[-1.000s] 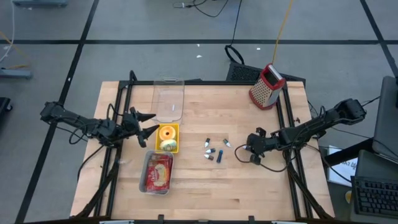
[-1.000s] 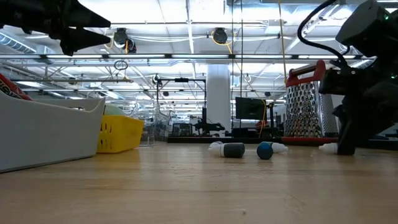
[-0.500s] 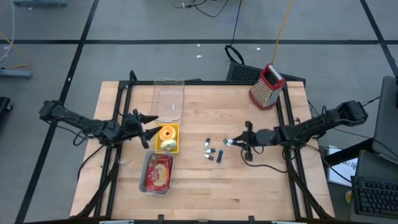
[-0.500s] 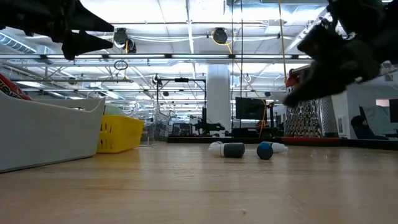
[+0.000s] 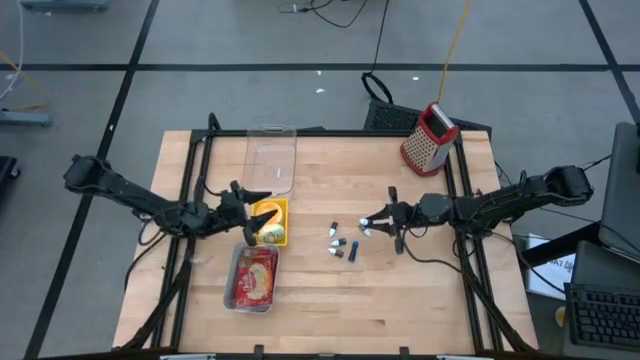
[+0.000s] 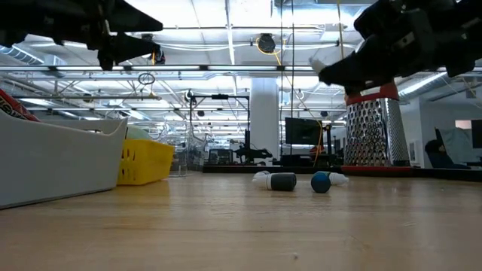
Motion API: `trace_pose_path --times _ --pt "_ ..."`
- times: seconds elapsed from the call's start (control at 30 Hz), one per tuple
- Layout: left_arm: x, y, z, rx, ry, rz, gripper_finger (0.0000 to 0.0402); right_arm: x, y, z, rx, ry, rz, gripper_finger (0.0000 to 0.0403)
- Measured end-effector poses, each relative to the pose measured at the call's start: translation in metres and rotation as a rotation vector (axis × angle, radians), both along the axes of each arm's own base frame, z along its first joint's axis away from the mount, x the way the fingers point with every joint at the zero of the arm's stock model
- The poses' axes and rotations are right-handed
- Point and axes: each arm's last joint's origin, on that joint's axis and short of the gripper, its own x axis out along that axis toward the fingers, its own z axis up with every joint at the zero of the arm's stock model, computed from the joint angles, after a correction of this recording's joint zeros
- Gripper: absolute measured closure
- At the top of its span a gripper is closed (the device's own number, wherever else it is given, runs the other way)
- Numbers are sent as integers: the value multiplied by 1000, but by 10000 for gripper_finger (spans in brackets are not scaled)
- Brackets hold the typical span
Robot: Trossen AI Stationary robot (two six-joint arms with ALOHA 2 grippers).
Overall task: Pick & Place Food Item
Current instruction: Put the purple food coloring bottle into the transparent bin
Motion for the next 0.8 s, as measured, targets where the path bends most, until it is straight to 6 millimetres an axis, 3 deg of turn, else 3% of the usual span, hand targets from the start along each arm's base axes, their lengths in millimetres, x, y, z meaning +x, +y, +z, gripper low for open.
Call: trace_pose_path --times 0.27,0.57,0.8 --pt "38 -4 -3 34 38 -83 128 5 3 5 4 -85 16 352" --pt "112 -15 7 167 104 -264 128 14 7 1 14 -147 105 352" --pt "164 -18 5 207 122 -279 128 19 8 1 10 -209 144 352"
